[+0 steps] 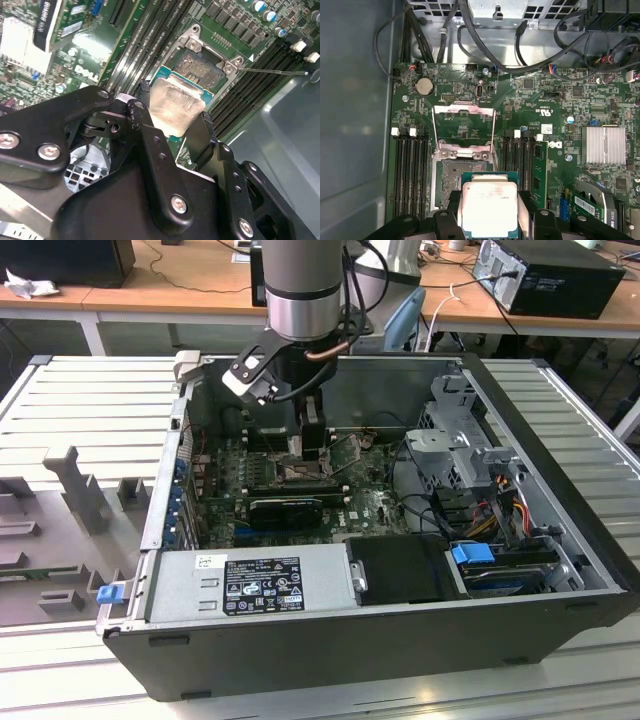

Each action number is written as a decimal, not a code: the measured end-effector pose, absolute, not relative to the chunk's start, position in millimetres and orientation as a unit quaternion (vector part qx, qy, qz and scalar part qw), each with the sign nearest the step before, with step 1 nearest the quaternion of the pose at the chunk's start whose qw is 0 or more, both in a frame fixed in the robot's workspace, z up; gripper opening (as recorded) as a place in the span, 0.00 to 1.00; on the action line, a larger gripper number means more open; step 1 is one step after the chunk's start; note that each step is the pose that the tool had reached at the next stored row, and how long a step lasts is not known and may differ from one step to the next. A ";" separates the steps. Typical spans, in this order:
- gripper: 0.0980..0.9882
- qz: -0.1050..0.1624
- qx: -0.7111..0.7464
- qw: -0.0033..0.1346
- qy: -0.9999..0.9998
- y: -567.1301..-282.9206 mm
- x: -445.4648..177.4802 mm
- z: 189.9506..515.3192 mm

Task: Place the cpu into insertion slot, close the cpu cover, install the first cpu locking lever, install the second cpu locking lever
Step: 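Place the cpu into insertion slot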

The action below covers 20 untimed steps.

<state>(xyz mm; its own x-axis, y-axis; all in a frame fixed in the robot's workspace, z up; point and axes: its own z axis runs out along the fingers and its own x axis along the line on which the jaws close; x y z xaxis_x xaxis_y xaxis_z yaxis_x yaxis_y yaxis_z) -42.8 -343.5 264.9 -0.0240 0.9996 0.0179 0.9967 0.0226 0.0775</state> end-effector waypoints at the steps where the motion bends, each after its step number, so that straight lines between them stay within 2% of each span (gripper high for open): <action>1: 0.48 0.034 0.699 0.021 0.714 -340.6 -42.8 261.7; 20: 0.48 0.033 0.703 0.020 0.710 -330.5 -45.8 224.9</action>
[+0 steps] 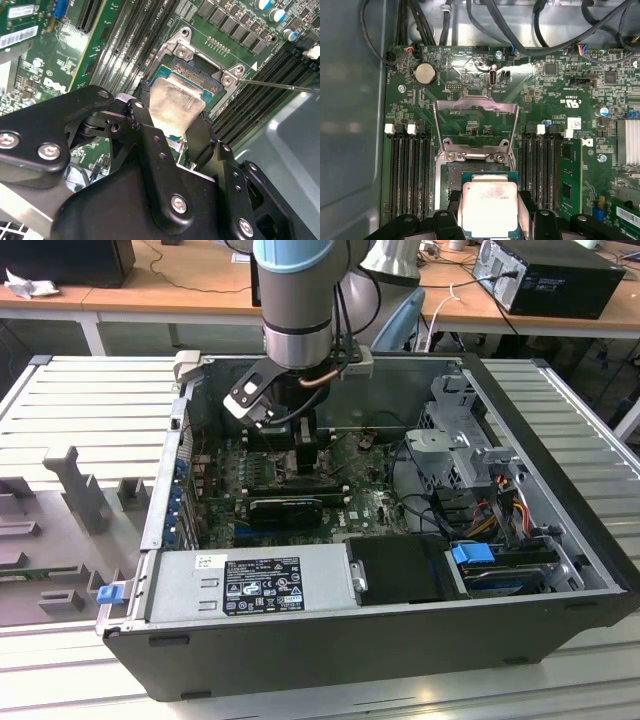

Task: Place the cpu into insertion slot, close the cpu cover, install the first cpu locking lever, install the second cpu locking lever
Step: 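Place the cpu into insertion slot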

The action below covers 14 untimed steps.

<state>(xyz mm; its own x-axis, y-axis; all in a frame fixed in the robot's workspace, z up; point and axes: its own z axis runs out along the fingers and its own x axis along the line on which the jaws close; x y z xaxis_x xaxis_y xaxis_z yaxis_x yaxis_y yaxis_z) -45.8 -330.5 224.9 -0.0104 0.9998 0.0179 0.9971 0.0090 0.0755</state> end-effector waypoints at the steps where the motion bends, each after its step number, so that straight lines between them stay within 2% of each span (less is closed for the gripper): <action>1: 0.48 0.033 0.703 0.020 0.710 -329.8 -45.8 223.7; 14: 0.48 0.033 0.706 0.020 0.708 -322.3 -45.9 212.8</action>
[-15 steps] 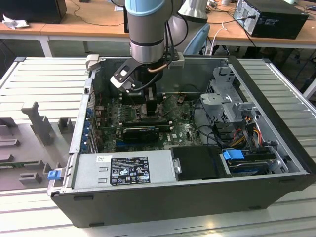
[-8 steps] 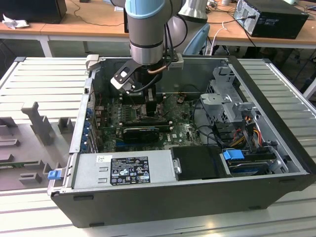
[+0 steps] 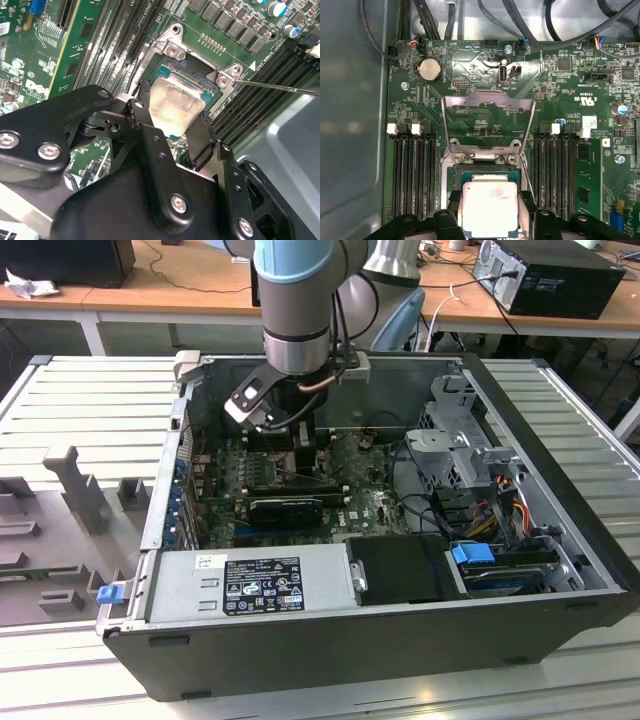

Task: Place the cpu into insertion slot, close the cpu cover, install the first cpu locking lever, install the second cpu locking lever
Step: 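Place the cpu into insertion slot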

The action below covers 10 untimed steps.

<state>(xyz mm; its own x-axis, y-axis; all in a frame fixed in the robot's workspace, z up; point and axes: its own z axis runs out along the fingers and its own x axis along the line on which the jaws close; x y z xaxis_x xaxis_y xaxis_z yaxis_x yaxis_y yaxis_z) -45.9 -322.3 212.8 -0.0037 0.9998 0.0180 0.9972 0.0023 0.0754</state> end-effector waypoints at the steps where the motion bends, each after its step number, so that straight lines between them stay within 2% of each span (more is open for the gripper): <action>1: 0.48 0.033 0.706 0.020 0.707 -321.8 -45.9 211.3; 10: 0.48 0.033 0.706 0.020 0.707 -320.1 -46.5 203.8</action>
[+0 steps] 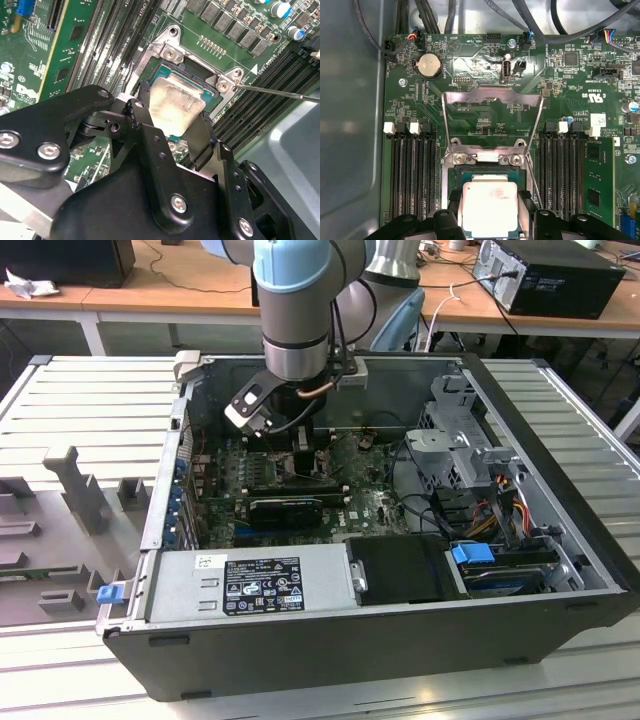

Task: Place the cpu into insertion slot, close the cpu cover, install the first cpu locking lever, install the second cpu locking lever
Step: 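Place the cpu into insertion slot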

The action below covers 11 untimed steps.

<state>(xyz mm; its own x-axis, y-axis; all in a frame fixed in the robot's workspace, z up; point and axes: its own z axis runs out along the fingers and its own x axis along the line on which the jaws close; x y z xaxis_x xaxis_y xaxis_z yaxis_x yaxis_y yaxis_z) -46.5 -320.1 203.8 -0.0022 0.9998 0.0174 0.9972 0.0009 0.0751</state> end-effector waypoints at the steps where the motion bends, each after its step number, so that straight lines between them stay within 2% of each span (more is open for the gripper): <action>1: 0.48 0.033 0.707 0.020 0.706 -319.9 -46.2 203.6; 11: 0.48 0.033 0.707 0.020 0.706 -319.1 -46.2 200.0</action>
